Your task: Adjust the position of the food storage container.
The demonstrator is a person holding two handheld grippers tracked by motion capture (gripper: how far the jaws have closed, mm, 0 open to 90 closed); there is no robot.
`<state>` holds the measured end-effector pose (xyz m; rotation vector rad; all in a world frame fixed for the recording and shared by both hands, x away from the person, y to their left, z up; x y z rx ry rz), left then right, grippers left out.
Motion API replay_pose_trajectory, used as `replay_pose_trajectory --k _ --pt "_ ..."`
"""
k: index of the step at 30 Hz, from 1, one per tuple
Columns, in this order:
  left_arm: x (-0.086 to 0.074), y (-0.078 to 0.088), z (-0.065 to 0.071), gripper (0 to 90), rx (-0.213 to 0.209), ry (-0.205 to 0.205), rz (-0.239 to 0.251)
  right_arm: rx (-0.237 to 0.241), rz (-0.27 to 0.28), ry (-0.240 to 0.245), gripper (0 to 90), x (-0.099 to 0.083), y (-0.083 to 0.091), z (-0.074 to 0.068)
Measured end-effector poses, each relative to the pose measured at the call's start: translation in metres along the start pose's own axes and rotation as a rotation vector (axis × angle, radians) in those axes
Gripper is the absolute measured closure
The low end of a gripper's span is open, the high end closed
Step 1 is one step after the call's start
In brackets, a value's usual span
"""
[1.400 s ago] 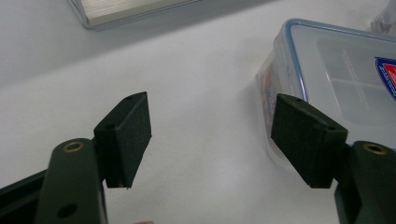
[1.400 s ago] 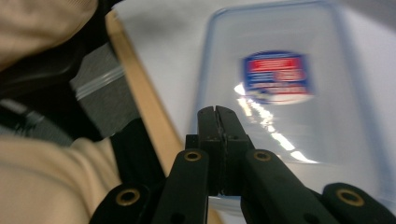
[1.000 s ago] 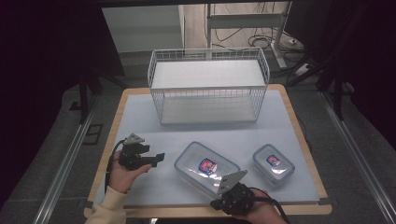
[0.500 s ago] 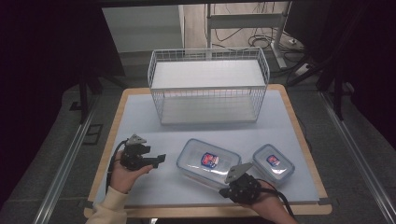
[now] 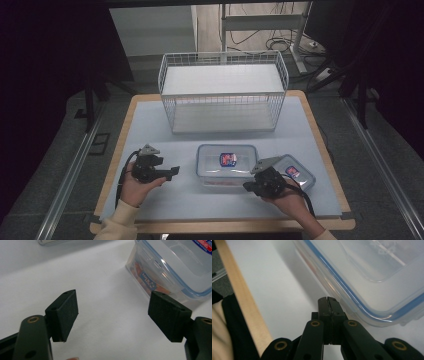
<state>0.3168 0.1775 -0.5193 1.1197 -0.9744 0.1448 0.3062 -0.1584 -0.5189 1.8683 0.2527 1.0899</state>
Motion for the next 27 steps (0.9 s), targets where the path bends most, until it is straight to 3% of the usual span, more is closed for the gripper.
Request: replay_pose_trajectory --k 8,13,16,23,27 --pt "0.0 0.0 0.002 24.1 0.0 -0.003 0.003 -0.011 0.022 -0.037 89.8 0.001 -0.002 0.008" --pt "0.001 0.002 0.006 24.7 -0.009 -0.017 0.007 -0.007 0.055 -0.042 89.8 0.0 0.014 0.009" --pt "0.002 0.002 0.012 24.8 -0.029 -0.028 0.008 -0.026 0.114 -0.079 89.8 0.003 0.036 0.019" --pt "-0.001 -0.005 0.037 25.9 -0.079 -0.095 -0.012 -0.066 0.157 -0.136 89.8 0.001 0.051 0.041" --pt "-0.002 -0.009 0.042 25.2 -0.093 -0.101 -0.02 -0.082 0.163 -0.155 89.7 0.001 0.051 0.046"
Point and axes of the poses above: each handheld gripper's, and its own axes: y roughly backward along the jaws, x roughly out of its top, z roughly to its right, the point moved 4 cm from there along -y, roughly forward along the jaws, and after that the axes turned 9 degrees about -y, right-handed, at the moved point
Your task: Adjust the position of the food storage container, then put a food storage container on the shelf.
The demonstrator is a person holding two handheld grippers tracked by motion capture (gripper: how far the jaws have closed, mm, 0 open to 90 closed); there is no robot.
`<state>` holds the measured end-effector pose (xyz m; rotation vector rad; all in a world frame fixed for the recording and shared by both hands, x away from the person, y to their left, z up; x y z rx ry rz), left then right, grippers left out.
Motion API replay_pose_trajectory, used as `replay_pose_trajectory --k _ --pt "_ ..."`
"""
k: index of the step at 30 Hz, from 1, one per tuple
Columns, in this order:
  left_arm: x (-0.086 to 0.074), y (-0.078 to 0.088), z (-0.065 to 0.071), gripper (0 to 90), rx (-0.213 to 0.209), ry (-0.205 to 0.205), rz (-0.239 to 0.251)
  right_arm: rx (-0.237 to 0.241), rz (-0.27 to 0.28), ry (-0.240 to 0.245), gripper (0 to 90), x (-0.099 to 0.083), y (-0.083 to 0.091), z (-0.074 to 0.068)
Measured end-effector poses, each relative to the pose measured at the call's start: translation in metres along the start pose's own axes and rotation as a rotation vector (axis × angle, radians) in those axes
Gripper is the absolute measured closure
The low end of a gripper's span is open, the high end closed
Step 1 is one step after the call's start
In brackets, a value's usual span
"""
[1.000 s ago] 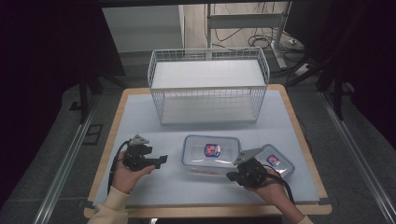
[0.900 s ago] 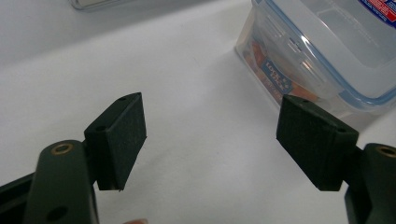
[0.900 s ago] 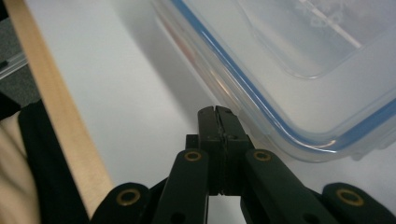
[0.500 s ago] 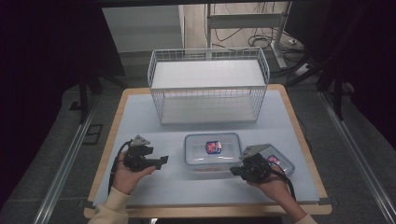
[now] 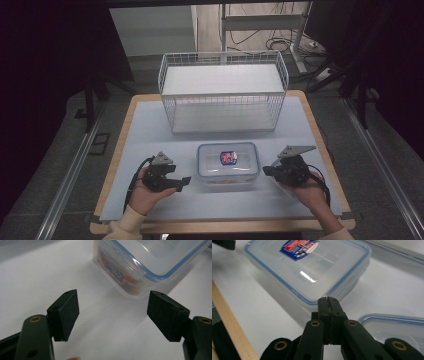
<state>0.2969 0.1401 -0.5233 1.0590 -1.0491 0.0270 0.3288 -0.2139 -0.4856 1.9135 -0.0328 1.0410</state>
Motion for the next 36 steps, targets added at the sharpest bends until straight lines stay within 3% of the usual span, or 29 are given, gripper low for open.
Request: replay_pose_trajectory --k 6,7,10,14,20,29,36 --pt "0.002 0.0 -0.002 21.4 -0.012 0.037 0.027 0.0 0.019 -0.056 74.0 0.003 0.001 0.01" --pt "0.004 0.002 -0.004 19.5 -0.015 0.053 0.038 0.028 0.027 -0.08 62.1 0.004 0.001 0.012" --pt "0.006 0.003 -0.006 15.5 -0.026 0.08 0.05 0.061 0.027 -0.121 47.7 0.007 0.002 0.013" --pt "0.01 0.004 -0.007 13.2 -0.059 0.129 0.073 0.076 0.039 -0.152 36.5 0.01 0.002 0.015" --pt "0.013 0.003 -0.006 13.1 -0.088 0.166 0.085 0.088 0.038 -0.179 31.3 0.014 0.0 0.016" --pt "0.015 0.003 -0.006 13.5 -0.083 0.166 0.092 0.088 0.032 -0.181 28.7 0.014 -0.001 0.017" --pt "0.018 -0.004 -0.009 13.7 -0.108 0.197 0.094 0.113 0.006 -0.252 22.2 0.022 -0.013 0.022"
Point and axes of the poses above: each handheld gripper's, and its own axes: y roughly backward along the jaws, x roughly out of its top, z roughly to its right, the point moved 4 cm from there along -y, roughly forward along the jaws, and after that the axes turned 9 degrees about -y, right-handed, at the moved point
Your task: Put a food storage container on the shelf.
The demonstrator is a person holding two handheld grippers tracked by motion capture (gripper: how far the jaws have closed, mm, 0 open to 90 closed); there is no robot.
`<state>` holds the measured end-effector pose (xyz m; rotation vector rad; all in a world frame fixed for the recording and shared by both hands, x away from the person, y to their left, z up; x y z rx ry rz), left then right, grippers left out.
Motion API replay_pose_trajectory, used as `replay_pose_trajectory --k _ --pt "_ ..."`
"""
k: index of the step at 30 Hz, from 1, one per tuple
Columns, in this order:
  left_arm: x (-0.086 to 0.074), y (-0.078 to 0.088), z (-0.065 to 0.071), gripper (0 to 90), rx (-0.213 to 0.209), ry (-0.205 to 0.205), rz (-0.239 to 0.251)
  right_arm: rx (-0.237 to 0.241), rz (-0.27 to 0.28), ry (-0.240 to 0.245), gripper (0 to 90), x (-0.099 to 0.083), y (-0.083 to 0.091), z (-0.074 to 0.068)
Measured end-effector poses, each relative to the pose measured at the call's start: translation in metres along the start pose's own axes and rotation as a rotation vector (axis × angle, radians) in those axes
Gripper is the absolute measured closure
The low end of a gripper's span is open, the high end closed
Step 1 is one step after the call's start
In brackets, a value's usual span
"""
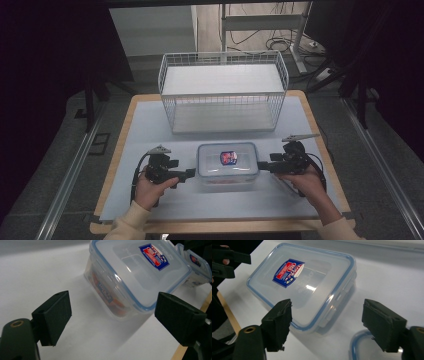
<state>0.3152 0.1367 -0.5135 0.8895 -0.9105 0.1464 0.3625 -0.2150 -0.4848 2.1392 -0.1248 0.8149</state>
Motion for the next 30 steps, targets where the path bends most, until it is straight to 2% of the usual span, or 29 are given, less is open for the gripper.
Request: replay_pose_trajectory --k 3,5,8,11,18,27,30 --pt "0.004 -0.006 -0.001 13.7 -0.011 0.008 -0.009 0.009 -0.015 -0.013 21.3 0.002 -0.006 0.0" --pt "0.007 -0.012 -0.001 13.7 -0.023 0.018 -0.013 0.028 -0.037 -0.028 20.2 0.006 -0.016 -0.002" --pt "0.009 -0.017 -0.002 13.7 -0.033 0.029 -0.015 0.03 -0.057 -0.028 19.0 0.008 -0.022 -0.004" --pt "0.012 -0.026 -0.003 13.8 -0.058 0.058 -0.018 0.019 -0.094 -0.036 17.7 0.013 -0.032 -0.006" --pt "0.017 -0.045 -0.003 13.5 -0.114 0.107 -0.034 0.018 -0.126 -0.083 16.5 0.016 -0.042 -0.003" --pt "0.017 -0.055 -0.002 13.8 -0.155 0.142 -0.051 -0.002 -0.172 -0.109 16.1 0.021 -0.052 -0.002" --pt "0.016 -0.056 -0.003 14.8 -0.172 0.152 -0.054 0.01 -0.194 -0.134 16.4 0.022 -0.054 0.0"
Point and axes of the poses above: each handheld gripper's, and its own axes: y roughly backward along the jaws, x roughly out of its top, z roughly to its right, the point moved 4 cm from there along -y, roughly forward along the jaws, and after that the axes turned 9 degrees about -y, right-handed, at the moved point
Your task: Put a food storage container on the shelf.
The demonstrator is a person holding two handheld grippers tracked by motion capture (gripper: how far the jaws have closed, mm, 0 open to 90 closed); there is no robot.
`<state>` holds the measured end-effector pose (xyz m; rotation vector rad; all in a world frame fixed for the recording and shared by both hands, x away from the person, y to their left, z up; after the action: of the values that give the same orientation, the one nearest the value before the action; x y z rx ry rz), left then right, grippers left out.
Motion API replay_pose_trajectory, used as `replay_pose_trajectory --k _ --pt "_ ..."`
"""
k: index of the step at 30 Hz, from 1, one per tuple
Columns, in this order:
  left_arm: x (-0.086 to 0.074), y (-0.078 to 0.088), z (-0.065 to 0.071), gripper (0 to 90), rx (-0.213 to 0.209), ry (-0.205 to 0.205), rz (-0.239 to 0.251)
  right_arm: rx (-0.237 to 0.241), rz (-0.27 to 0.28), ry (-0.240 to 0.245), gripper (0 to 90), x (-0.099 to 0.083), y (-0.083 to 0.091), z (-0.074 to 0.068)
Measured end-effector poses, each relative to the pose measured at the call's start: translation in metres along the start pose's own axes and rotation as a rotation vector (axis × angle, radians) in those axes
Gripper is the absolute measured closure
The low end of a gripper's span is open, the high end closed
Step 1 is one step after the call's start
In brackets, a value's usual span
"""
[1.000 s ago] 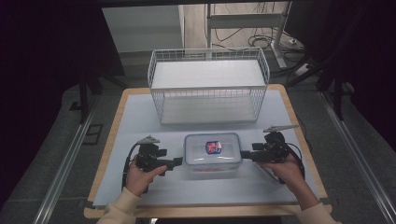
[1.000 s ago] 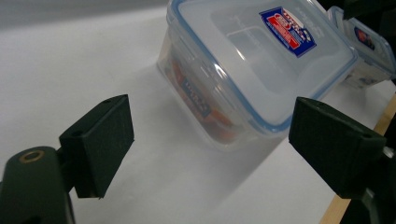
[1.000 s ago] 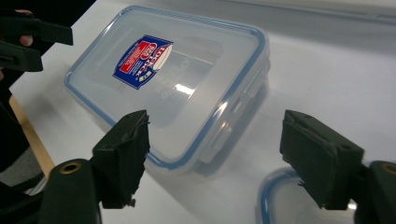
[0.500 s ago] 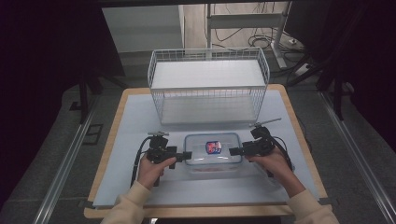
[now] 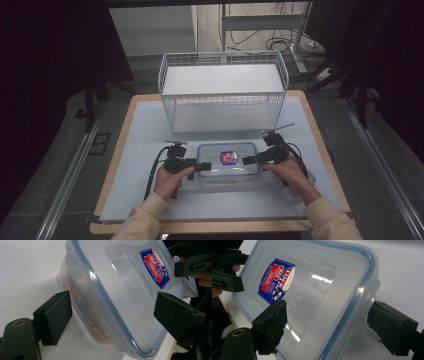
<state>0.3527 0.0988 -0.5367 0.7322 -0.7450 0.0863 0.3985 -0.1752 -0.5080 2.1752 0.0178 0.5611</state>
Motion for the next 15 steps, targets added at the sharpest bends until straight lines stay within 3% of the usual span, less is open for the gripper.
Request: replay_pose_trajectory --k 6,15 --pt "-0.0013 -0.0037 -0.0021 18.3 -0.062 0.041 0.005 0.031 -0.036 -0.042 14.8 0.0015 -0.0048 0.0017" --pt "-0.0011 0.0013 -0.001 26.1 -0.04 0.05 0.029 0.056 -0.043 -0.085 22.7 0.0 -0.0003 0.0055"
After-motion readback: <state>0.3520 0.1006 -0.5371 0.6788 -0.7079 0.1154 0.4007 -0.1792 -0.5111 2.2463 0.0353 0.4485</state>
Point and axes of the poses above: each handheld gripper's, and its own axes: y roughly backward along the jaws, x roughly out of its top, z roughly to its right, the point moved 4 cm from there along -y, roughly forward along the jaws, and after that the axes turned 9 degrees about -y, right-handed, at the moved point
